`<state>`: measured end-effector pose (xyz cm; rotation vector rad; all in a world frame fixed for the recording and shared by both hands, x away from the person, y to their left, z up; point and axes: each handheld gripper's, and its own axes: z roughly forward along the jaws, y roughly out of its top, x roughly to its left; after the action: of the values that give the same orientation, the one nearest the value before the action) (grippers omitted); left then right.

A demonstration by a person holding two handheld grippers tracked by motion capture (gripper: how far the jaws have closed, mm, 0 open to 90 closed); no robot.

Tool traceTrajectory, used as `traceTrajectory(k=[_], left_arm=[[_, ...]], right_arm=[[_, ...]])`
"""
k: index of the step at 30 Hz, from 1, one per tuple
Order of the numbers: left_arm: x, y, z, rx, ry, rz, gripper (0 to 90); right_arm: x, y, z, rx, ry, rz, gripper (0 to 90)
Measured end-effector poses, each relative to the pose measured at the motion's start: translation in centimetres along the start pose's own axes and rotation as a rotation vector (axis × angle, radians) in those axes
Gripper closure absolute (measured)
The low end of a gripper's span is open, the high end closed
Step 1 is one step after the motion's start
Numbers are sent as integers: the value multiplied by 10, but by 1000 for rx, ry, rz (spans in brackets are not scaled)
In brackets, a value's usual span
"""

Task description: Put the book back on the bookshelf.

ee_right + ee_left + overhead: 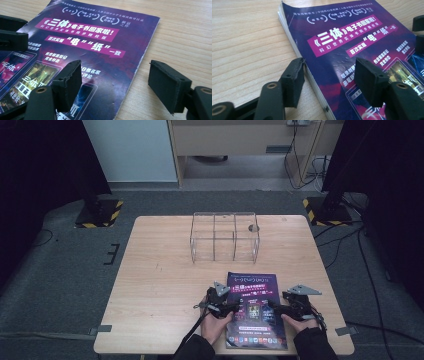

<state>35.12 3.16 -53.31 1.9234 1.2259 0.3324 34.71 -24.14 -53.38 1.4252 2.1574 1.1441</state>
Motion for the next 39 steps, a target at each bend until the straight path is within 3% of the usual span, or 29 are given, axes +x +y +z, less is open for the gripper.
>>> traceTrajectory(k=[6,15,21,33,39], left_arm=[[0,0,1,-11,0,-24,394],[-1,-1,2,-19,12,-3,391],[0,0,3,-22,6,-18,386],[7,-3,1,-57,-50,-134,394],[8,-4,-1,-59,-63,-153,400]], right_arm=[[3,-1,3,6,6,-15,281],[3,-2,3,2,9,-17,288],[4,-2,3,-2,1,-18,300],[8,-2,5,1,-5,-28,309],[8,-1,5,1,-5,-25,308]])
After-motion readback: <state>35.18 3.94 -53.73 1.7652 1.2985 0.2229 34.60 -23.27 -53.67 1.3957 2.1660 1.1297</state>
